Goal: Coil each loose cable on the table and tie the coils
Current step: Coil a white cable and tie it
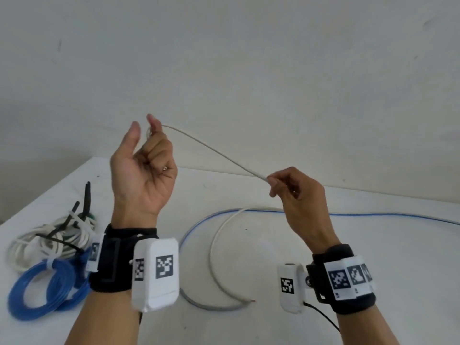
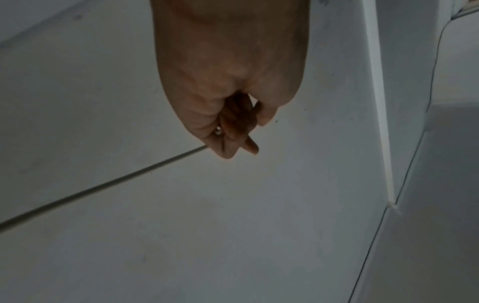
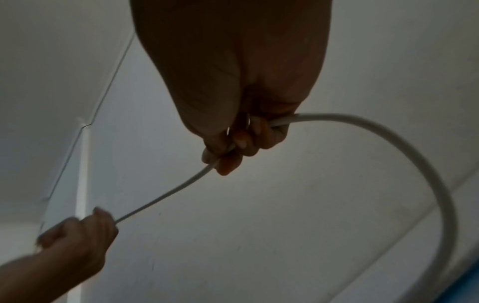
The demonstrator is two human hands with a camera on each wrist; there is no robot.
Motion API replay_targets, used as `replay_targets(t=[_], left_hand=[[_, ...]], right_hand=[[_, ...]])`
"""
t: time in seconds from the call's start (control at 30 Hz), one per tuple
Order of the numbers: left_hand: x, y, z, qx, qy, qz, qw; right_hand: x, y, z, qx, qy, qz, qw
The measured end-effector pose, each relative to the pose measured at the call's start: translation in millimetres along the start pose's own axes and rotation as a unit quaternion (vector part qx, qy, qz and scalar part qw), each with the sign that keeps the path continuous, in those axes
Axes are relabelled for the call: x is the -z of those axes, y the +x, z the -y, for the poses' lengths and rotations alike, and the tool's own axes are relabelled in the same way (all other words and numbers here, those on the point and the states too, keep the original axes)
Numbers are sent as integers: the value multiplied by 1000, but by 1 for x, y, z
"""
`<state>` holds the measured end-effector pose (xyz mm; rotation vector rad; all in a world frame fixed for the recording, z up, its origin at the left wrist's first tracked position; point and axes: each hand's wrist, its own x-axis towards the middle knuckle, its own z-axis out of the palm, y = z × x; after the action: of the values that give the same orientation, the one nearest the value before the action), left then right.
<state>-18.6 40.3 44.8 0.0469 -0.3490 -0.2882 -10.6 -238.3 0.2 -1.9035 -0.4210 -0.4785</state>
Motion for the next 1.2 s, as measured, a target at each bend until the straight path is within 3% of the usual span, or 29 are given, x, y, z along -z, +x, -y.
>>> replay_targets(t=[0.13,0.23,0.3,0.37,0.43,0.57,0.63,0.73,0.8,0.93,1.1,1.2], left_hand=[[-10,1,11,-24,157,11,987],[-13,6,25,-100,330,-55,937],[-12,8,39,-137,457,-75,875],[-9,9,56,-141,622,-58,768],[-5,8,72,-103,734,-10,671],[-4,5,89,-23,833,17,553],[-4,4,92,-6,848,6,529],[-6,4,93,-8,849,-6,529],[-7,3,96,3,842,-9,539],[-12,1,103,58,789,-4,612],[-19,-2,99,141,649,55,745],[-17,-1,92,196,612,34,765]], right_hand=[[-8,-2,4,34,-110,50,992],[-7,-3,11,35,-166,97,981],[-7,-3,19,49,-183,109,976],[-9,-6,29,72,-195,112,972],[-10,-7,38,87,-195,108,971],[0,-6,47,101,-149,61,982],[8,-5,50,75,-77,52,993],[17,-8,57,25,14,108,994],[17,-8,58,46,15,102,994],[13,-4,54,90,16,18,996],[12,-6,57,80,48,-62,994],[1,-9,59,81,58,-69,993]])
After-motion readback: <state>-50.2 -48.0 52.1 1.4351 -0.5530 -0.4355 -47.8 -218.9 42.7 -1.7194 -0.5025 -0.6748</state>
